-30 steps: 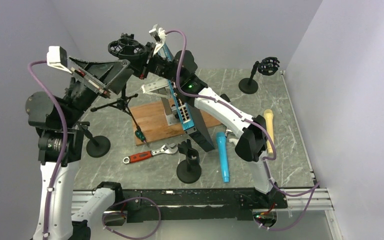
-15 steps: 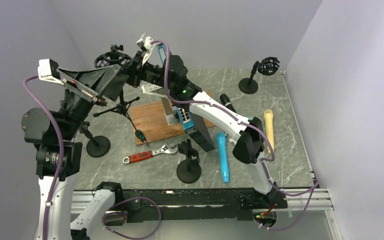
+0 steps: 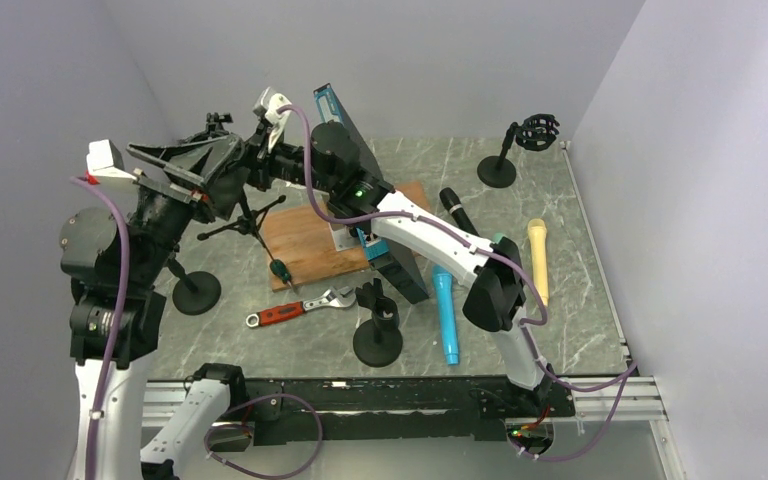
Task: Remove the microphone from the stand
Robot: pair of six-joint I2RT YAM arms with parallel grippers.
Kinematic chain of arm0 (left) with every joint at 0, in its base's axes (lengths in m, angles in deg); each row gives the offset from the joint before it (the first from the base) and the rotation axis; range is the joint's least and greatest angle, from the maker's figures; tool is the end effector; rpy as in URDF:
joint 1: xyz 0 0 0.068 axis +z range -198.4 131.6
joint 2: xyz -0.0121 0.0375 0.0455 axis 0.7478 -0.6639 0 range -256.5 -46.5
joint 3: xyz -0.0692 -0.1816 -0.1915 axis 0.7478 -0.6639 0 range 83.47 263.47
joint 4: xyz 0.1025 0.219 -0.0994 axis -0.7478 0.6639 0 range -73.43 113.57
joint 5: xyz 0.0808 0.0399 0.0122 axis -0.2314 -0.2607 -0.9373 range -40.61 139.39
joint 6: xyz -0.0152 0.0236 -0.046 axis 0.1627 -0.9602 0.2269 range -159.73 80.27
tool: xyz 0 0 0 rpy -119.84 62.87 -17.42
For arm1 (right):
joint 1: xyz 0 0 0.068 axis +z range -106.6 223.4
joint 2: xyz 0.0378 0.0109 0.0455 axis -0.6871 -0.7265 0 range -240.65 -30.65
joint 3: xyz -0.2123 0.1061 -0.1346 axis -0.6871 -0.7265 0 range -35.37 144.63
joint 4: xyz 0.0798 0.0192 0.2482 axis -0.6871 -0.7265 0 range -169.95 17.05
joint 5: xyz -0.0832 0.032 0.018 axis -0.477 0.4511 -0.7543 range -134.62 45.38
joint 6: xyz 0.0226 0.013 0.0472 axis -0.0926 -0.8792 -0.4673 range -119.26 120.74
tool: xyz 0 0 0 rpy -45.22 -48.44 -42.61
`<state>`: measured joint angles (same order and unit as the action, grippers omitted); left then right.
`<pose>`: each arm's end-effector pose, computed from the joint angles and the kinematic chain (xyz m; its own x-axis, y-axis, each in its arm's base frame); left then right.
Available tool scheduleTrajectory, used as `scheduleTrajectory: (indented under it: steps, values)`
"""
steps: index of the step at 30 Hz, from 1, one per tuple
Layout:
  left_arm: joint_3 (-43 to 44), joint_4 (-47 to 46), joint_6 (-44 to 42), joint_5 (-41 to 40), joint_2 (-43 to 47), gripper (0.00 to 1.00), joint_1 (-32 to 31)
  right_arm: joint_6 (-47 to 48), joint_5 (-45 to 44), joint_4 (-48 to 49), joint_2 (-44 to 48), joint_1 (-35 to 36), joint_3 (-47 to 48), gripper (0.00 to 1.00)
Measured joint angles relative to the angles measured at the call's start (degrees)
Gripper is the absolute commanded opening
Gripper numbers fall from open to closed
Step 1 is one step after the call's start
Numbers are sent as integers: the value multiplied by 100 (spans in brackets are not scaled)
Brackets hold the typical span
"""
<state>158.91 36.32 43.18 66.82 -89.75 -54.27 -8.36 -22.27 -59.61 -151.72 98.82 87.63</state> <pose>0.1068 -0.0217 0.4990 -0.3590 -0.9149 -0.1845 0.2605 0.0916 -0.9611 0.2740 0.4211 0.4360 -0.0058 0.2493 -0.9684 -0.9811 0.1858 0.0537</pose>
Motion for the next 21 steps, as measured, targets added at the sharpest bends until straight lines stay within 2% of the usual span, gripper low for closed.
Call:
scheduleTrajectory:
  steps: [8, 21]
  values:
    - [181, 551, -319, -660, 184, 89, -13, 334, -79, -2, 46, 22, -286, 0]
    - [168, 951, -424, -1134, 216, 87, -22, 667, -247, 157, 380, 68, -918, 0]
